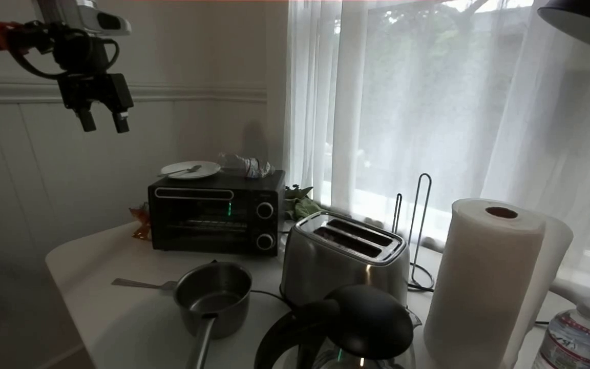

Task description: Pick up the silver spoon from the silver pot, scoop some substance from the silver pot and put it on the white plate on the black oven, put the silver spoon on the white plate

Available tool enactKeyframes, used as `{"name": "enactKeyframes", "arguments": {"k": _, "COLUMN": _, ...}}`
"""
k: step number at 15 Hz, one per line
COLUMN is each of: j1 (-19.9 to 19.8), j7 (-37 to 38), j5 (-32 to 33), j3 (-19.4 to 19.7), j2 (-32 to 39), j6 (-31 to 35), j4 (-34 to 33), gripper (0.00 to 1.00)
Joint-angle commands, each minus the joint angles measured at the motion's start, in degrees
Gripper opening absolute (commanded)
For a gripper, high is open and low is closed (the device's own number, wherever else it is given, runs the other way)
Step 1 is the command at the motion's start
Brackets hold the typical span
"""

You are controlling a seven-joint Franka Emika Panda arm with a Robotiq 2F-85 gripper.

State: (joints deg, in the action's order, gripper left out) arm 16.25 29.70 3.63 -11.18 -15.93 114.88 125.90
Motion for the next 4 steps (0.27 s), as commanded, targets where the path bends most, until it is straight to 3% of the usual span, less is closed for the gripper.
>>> {"name": "enactKeyframes", "arguments": {"k": 1, "j1": -2.7, "j7": -0.5, "j5": -0.7, "j3": -2.4, "j2": -0.2, "j6": -0.1, "j4": -0.2, "gripper": 1.0}}
{"name": "enactKeyframes", "arguments": {"k": 4, "j1": -3.1, "j7": -0.4, "j5": -0.5, "j3": -2.7, "j2": 0.7, "j6": -0.1, "j4": -0.5, "gripper": 1.0}}
